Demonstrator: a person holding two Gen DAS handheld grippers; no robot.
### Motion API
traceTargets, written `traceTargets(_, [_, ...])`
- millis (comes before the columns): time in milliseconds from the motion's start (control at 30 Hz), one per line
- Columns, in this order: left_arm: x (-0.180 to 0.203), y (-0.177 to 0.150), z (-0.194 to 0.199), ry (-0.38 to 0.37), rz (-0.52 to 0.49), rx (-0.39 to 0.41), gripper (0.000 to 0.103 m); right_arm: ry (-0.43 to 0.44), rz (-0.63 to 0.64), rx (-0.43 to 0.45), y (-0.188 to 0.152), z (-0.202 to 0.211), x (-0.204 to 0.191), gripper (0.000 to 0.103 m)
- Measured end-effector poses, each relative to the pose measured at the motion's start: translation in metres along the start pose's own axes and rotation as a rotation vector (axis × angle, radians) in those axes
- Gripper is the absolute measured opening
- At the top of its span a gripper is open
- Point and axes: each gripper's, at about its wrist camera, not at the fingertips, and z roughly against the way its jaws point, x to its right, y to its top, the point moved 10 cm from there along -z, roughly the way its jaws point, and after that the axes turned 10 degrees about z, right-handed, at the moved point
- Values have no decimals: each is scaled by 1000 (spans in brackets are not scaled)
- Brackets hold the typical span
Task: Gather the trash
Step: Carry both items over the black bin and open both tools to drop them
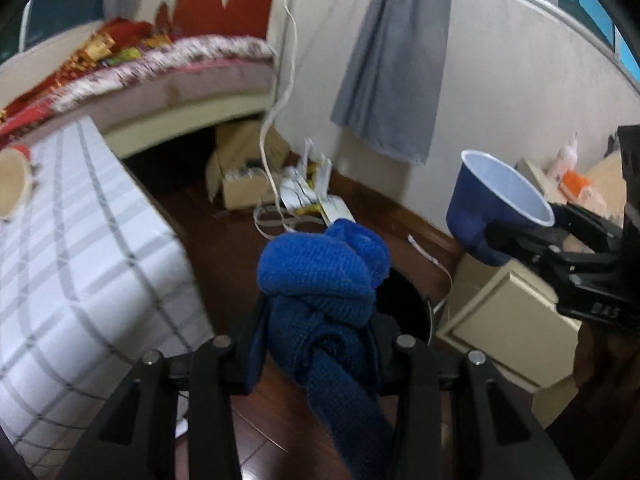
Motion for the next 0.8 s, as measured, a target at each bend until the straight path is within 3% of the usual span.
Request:
traceTargets(367, [20, -30, -81, -91, 7, -193, 42, 140, 119, -200, -60, -83, -2, 76])
traceTargets(433, [27, -32, -90, -128, 2, -228, 58, 172, 131, -244, -69, -99, -1, 77])
traceTargets(467, [27, -31, -96, -127, 4, -235, 70, 162, 143, -270, -74, -107, 1, 89])
traceTargets(500, [23, -30, -101, -97, -2, -231, 94, 120, 158, -315, -83, -117, 8, 102])
traceTargets(533, [20, -30, -103, -71, -7, -227, 102, 81, 160, -349, -89, -126, 16, 102])
traceTargets(633, [10, -32, -103, -28, 18, -227, 102, 86, 113, -371, -100, -130, 35, 102])
traceTargets(800, [-1, -29, -88, 70, 29, -154, 102, 42, -2, -409, -106, -122, 62, 102])
